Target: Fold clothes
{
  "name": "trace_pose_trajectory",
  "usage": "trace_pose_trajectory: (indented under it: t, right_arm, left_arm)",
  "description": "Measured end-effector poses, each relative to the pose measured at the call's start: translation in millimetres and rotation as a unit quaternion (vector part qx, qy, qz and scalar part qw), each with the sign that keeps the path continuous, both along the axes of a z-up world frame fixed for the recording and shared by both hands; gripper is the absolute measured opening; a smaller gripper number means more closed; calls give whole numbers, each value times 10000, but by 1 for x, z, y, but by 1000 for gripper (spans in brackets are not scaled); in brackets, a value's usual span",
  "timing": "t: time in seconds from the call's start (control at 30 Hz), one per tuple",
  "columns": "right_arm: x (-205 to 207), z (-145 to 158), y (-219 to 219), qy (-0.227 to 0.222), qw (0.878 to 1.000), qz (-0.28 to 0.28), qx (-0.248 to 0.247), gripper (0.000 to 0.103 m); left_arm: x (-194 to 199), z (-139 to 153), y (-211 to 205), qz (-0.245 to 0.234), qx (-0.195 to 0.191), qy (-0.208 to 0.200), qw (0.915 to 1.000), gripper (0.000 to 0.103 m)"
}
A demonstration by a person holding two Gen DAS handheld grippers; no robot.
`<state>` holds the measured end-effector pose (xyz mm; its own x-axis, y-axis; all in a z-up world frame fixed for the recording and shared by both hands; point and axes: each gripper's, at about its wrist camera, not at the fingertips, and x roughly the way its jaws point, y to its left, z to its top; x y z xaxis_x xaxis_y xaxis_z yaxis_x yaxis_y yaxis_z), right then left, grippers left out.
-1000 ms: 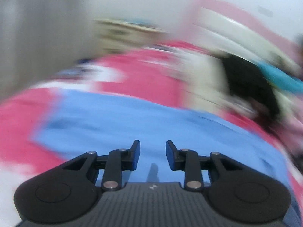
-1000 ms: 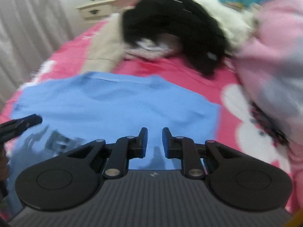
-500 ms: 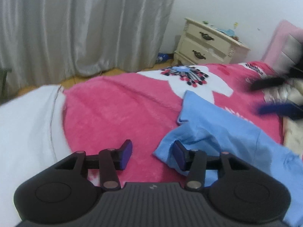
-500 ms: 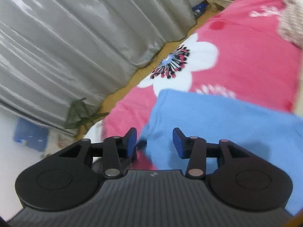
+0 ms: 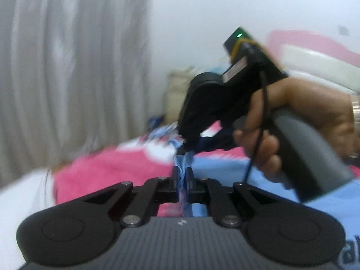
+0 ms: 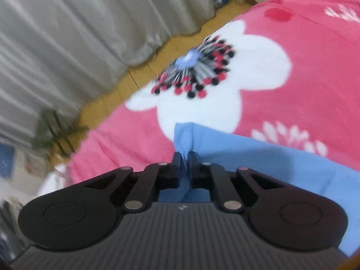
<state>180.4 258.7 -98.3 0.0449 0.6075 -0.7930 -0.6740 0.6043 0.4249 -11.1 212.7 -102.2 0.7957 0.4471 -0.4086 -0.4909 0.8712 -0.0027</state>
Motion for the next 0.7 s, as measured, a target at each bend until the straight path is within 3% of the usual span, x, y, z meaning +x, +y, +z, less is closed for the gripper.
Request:
trace_pose_trajectory:
  t: [0.13,0.3,0.43,0.5,0.53,0.6,0.7]
  right_arm:
    - [6,33,-70,-147,9946,-314,974,4]
    - [4,50,-175,-319,9820,-867,1645,4]
    - [1,14,-239,-299,9760,-1483,1567,8]
    - [3,-13,-264,-307,9739,-1857,1268,9]
    - [6,-26,-272,-184,9719,-2059,1122,9]
    - [13,-40,-294,101,9650,-2427,984,9]
    - [11,-22,-319,-42,9615,-2513,1109,9]
  left_arm:
    - [-7,10,-40,-914,597,-159,9939,6]
    - [-9,4,-82,-1933,1010,92,9759,7]
    - [2,-19,-100,-2479,623,852,9630,24]
    - [6,-26,-101,-2632,320,1166,9571,30]
    - [4,-25,-100,-2689,224,1201,9554,30]
    - [-7,-18,-91,-2797,80,1077,9540,39]
    - [-23,-6,-70,-2870,-337,854,9535,41]
